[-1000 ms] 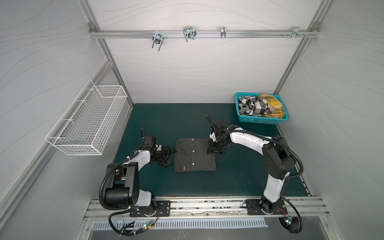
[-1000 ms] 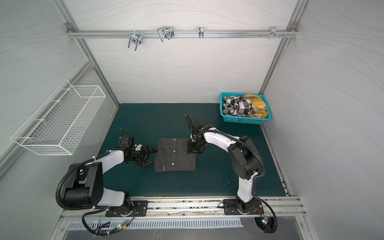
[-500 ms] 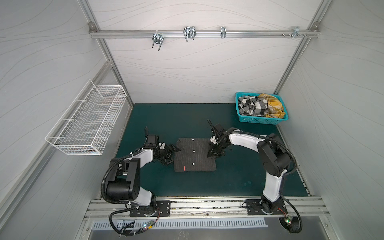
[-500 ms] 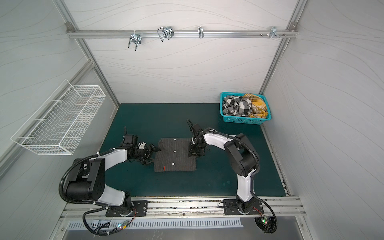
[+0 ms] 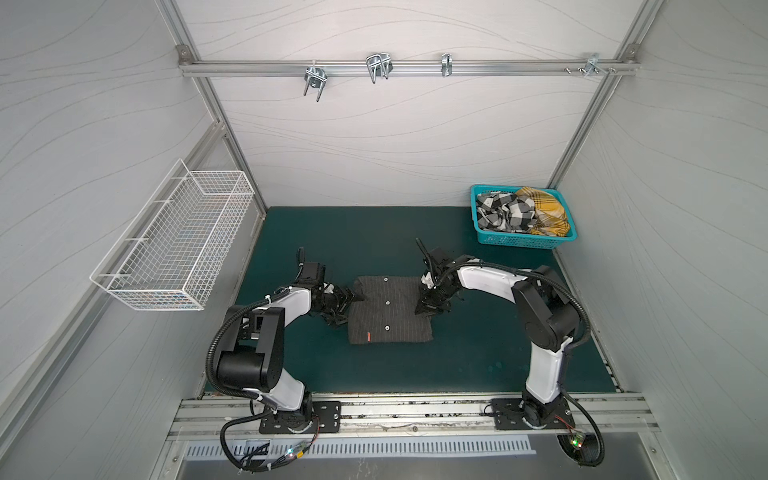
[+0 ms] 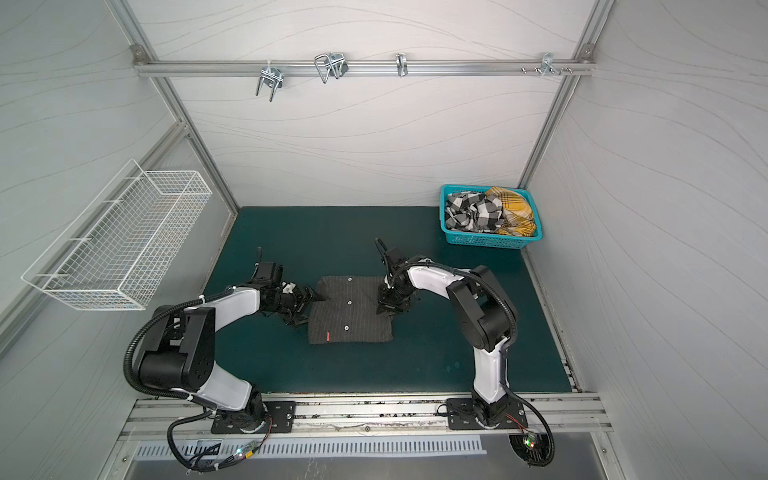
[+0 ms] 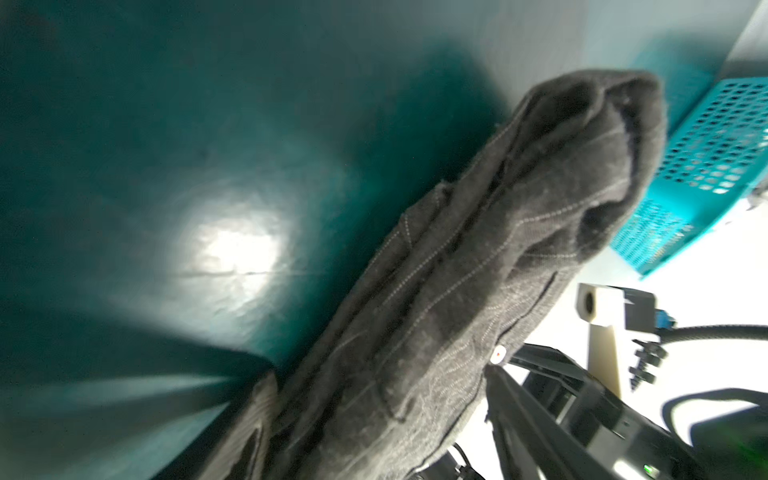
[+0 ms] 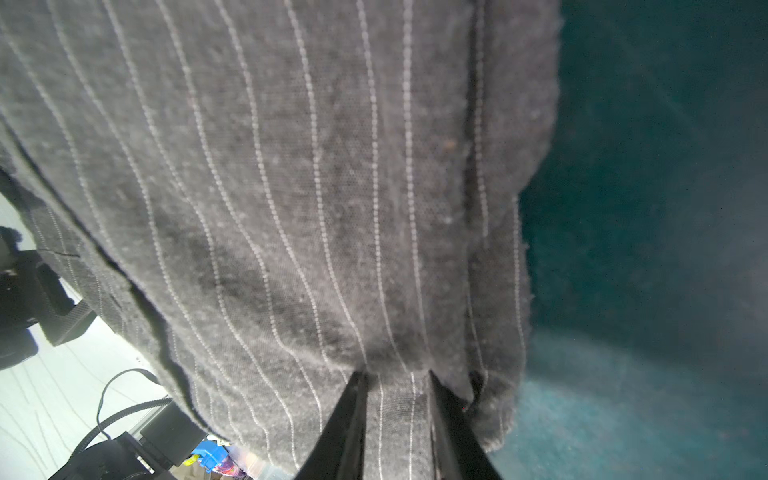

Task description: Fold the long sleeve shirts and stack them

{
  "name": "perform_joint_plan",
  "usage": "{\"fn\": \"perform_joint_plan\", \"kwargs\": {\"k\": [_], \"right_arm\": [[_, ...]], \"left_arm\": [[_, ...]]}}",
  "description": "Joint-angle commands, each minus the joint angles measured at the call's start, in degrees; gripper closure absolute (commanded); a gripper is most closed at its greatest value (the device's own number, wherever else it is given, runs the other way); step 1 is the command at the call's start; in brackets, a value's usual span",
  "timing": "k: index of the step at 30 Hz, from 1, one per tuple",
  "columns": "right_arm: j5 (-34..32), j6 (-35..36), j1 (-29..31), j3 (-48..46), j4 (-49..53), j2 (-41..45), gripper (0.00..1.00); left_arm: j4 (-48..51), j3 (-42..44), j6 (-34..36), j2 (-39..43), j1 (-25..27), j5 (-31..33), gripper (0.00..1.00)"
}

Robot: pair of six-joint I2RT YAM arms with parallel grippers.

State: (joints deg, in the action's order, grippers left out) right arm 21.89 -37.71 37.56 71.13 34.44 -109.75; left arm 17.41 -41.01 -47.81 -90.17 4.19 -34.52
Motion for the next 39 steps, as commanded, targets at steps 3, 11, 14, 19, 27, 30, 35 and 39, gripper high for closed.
{"fn": "perform_joint_plan", "kwargs": {"k": [3,11,14,19,27,30,35,39], "right_arm": [[-0.72,-0.68,-0.37,-1.35,0.45,-1.6,0.72],[-0.71,-0.79,-0.39,-0.91,0.45,-2.65,0.73],[-0.69,-0.92,-0.38,-0.69,0.4,-3.09,0.73],[-0.6,-1.13,-0.36,-0.54,0.14,-3.6,0.73],[-0.88,-0.92,-0.38,-0.26,0.72,-2.97,0.74],[-0.88,-1.03,-0.35,-0.03,1.1,-2.21,0.74],[-1.82,-0.6,-0.35,0.38,2.85,0.77,0.74],[-3.2,-0.09,-0.72,0.33,4.96,5.01,0.74]], "left_arm": [[-2.91,3.85,-0.55,-8.02,4.76,5.91,0.19],[-10.59,3.67,-1.64,-11.14,6.81,-0.8,0.24],[-11.66,3.39,-1.46,-10.75,7.66,-2.38,0.26],[-15.92,3.34,-2.68,-10.92,9.4,-6.03,0.37],[-16.72,2.71,-4.52,-6.1,10.05,-6.7,0.57],[-17.15,1.86,-5.06,-4.85,10.16,-7.31,0.68],[-14.36,-1.04,-3.28,-4.48,10.14,-7.58,0.89],[-7.59,-4.56,0.98,-3.51,10.14,-5.63,1.0]]}}
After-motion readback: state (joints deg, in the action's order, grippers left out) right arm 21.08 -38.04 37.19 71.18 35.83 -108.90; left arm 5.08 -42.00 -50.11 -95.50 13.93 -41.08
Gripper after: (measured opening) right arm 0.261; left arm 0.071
